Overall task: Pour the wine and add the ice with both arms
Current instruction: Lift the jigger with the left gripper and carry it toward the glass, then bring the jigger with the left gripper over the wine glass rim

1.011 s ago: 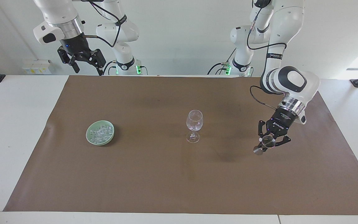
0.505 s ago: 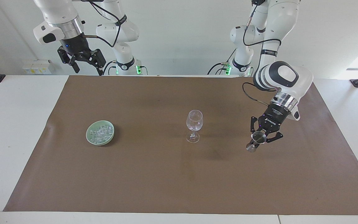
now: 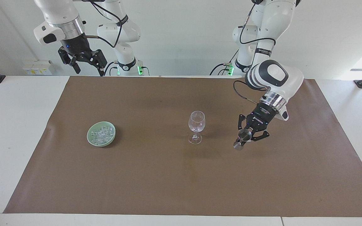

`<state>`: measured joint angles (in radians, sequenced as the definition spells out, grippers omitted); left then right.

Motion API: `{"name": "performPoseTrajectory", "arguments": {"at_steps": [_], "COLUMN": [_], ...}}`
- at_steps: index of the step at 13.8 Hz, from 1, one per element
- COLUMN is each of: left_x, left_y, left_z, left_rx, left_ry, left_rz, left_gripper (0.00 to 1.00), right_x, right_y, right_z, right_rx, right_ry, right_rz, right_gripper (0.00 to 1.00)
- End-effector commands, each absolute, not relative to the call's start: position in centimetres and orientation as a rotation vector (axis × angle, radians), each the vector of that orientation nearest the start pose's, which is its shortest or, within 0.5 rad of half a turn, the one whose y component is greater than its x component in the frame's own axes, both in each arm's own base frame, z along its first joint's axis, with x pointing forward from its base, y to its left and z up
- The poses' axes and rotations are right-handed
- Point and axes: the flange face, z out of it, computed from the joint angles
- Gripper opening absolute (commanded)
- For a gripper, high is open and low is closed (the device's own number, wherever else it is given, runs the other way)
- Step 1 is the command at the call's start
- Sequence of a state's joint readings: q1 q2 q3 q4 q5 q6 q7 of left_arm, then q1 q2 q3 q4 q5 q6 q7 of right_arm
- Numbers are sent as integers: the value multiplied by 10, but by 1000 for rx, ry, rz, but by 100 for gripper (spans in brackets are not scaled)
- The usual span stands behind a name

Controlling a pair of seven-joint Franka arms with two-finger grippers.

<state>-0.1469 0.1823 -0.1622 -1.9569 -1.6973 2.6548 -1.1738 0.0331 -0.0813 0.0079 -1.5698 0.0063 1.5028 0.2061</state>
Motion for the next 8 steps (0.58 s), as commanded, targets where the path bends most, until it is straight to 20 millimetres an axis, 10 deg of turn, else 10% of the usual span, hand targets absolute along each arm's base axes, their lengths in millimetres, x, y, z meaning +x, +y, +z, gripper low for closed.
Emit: {"name": "performPoseTrajectory", "arguments": {"at_steps": [1, 8], "left_x": [586, 570], "left_y": [-174, -197], "left_z": [422, 420], "left_rx": [835, 941], "left_ry": [1844, 1799], "left_rz": [-582, -565], "left_gripper": [0, 0], "right_x": [516, 516], "right_y": [22, 22], "right_z": [663, 663], "right_rx": [-3134, -3134], "right_ry": [256, 256], "right_rz": [-37, -37], "right_gripper": [100, 100]}}
